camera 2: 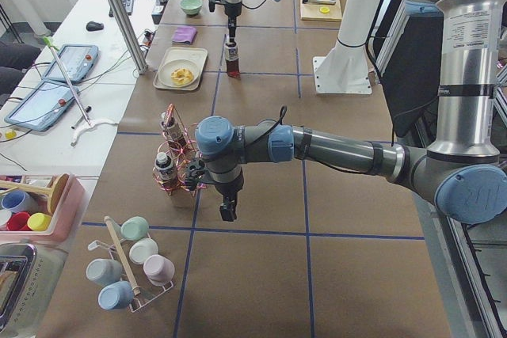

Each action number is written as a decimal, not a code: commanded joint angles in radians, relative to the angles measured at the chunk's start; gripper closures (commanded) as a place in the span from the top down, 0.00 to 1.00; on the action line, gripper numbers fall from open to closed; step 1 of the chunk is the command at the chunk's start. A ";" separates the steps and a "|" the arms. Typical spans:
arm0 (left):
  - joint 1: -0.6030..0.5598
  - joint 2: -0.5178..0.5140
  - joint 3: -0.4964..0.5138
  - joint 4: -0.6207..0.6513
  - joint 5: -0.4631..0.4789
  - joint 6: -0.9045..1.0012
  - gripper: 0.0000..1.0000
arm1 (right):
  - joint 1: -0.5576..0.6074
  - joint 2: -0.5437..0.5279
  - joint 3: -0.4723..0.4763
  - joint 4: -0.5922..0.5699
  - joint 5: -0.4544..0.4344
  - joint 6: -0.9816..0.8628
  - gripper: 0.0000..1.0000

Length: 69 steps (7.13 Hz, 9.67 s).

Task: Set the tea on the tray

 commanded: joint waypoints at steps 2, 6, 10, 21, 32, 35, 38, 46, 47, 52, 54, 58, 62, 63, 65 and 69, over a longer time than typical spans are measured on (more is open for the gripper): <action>0.000 0.000 0.002 0.000 0.000 0.000 1.00 | -0.001 0.048 -0.056 0.002 -0.001 0.000 0.54; 0.000 -0.002 0.002 0.000 0.000 -0.002 1.00 | -0.001 0.036 -0.055 -0.001 -0.006 -0.009 0.54; 0.000 -0.002 0.002 0.000 0.000 -0.006 1.00 | -0.003 0.034 -0.055 -0.001 -0.015 -0.011 0.24; 0.000 -0.003 -0.017 0.000 -0.002 -0.009 1.00 | 0.310 0.180 -0.550 0.227 0.154 -0.202 0.00; 0.000 -0.005 -0.009 -0.002 -0.002 -0.014 1.00 | 0.460 0.157 -0.465 0.100 0.362 -0.306 1.00; 0.000 -0.003 -0.002 -0.002 -0.002 -0.009 1.00 | 0.585 -0.230 -0.039 -0.115 0.364 -0.732 1.00; 0.000 -0.002 0.002 -0.002 -0.002 -0.006 1.00 | 0.704 -0.632 0.146 -0.098 0.361 -1.184 1.00; -0.029 0.121 -0.015 -0.071 0.000 0.041 1.00 | 0.904 -1.144 0.163 0.140 0.385 -1.382 0.99; -0.029 0.123 0.007 -0.068 0.006 0.038 1.00 | 0.904 -1.144 0.163 0.140 0.387 -1.355 0.99; -0.032 0.121 0.018 -0.063 0.017 0.037 1.00 | 0.904 -1.144 0.162 0.141 0.385 -1.282 1.00; -0.032 0.121 0.014 -0.063 0.017 0.041 1.00 | 0.904 -1.144 0.160 0.141 0.385 -1.282 1.00; -0.032 0.129 0.006 -0.063 0.017 0.041 1.00 | 0.904 -1.144 0.157 0.141 0.385 -1.282 1.00; -0.032 0.129 0.005 -0.064 0.017 0.041 1.00 | 0.904 -1.142 0.157 0.141 0.387 -1.282 1.00; -0.032 0.127 0.005 -0.064 0.017 0.041 1.00 | 0.904 -1.142 0.157 0.141 0.387 -1.282 1.00; -0.032 0.127 0.005 -0.064 0.017 0.041 1.00 | 0.904 -1.142 0.157 0.141 0.387 -1.282 1.00; -0.032 0.127 0.005 -0.064 0.017 0.040 1.00 | 0.904 -1.144 0.157 0.141 0.387 -1.282 1.00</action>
